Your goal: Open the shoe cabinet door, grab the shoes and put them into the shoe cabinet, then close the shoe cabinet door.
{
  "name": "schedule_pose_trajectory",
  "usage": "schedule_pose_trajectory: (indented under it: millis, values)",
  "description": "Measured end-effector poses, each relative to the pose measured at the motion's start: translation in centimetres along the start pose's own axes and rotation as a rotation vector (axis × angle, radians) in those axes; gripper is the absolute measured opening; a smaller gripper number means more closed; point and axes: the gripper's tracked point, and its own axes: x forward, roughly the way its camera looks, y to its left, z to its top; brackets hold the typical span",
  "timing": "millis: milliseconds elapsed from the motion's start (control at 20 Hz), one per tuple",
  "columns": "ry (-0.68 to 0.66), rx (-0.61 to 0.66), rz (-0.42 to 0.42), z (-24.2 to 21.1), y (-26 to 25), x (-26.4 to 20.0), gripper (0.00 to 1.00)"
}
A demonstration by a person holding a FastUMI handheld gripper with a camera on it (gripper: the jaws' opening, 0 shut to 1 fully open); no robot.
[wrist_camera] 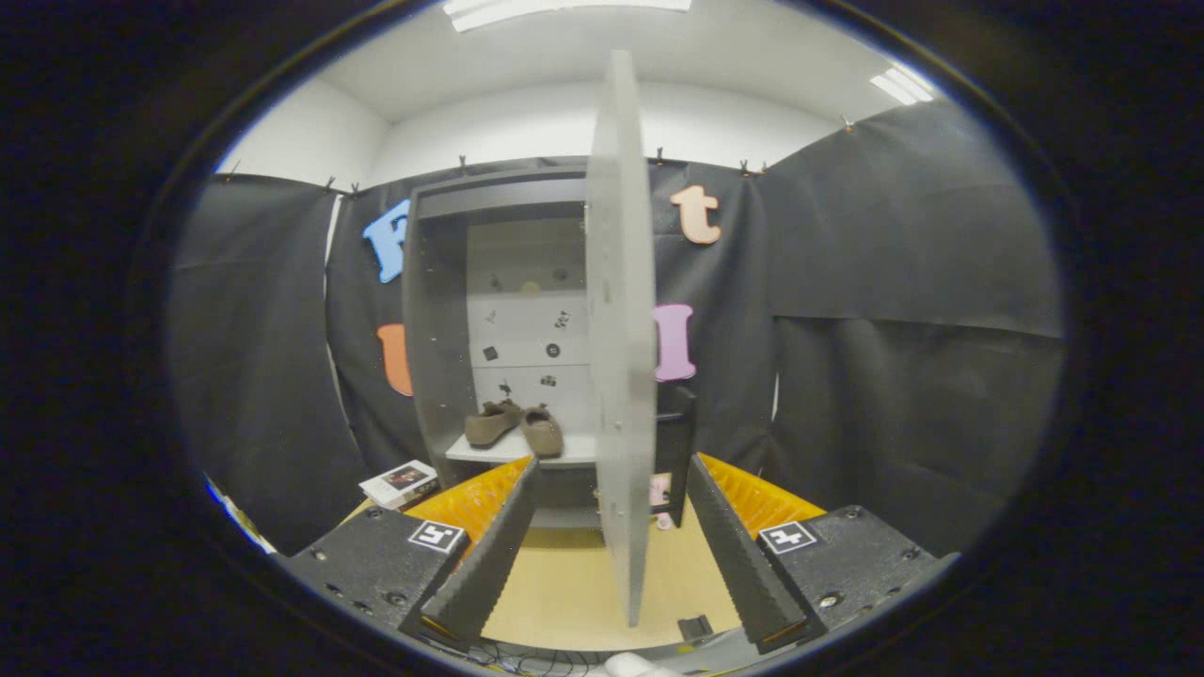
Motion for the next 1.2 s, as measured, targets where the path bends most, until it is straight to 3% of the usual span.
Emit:
schedule_pose_trajectory:
  millis: [200, 400, 500, 800, 1200]
  values:
    - [0.017, 0.010, -0.020, 0.0, -4.9, 1.8, 0.99]
    - [0.024, 0.024, 0.043, 0.7, -7.5, 5.1, 0.99]
    - [0.035, 0.030, 0.131, 1.3, -7.3, 6.9, 0.99]
    - [0.050, -0.043, 0.278, 1.5, -5.9, 8.6, 0.95]
    - [0.073, -0.029, 0.339, 1.0, -4.3, 8.4, 0.94]
